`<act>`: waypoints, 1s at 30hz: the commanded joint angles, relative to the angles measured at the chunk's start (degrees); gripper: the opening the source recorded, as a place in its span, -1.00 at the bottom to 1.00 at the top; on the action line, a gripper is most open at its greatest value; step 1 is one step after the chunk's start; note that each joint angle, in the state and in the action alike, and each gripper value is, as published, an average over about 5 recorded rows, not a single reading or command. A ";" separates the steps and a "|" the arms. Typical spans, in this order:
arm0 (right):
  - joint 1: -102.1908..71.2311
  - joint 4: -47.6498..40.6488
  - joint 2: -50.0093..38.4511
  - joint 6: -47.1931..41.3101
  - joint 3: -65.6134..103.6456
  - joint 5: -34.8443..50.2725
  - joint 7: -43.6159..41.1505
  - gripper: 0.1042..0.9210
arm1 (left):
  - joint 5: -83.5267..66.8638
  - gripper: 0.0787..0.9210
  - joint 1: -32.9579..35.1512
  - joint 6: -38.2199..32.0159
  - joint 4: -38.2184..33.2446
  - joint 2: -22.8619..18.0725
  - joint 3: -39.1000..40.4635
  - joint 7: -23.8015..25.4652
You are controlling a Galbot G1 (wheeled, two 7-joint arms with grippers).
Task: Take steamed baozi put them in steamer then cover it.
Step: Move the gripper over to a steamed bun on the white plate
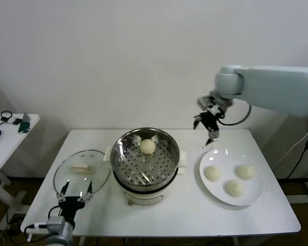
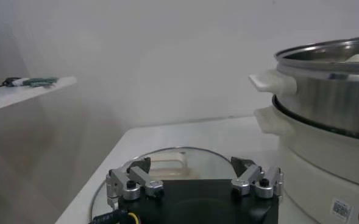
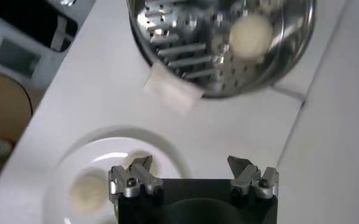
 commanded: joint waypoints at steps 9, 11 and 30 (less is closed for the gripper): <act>-20.74 0.38 -9.19 -11.48 9.64 -7.76 9.02 0.76 | 0.89 0.77 0.66 0.37 -1.37 -1.06 -0.84 0.10; -23.62 -1.06 -8.69 -11.50 12.21 -8.62 9.21 0.76 | 0.92 0.77 0.84 0.31 -1.46 -1.17 -0.90 0.07; -31.67 -9.27 -1.59 -10.53 19.75 -12.56 9.87 0.76 | 1.02 0.77 1.39 0.01 -1.19 -1.26 -1.03 -0.16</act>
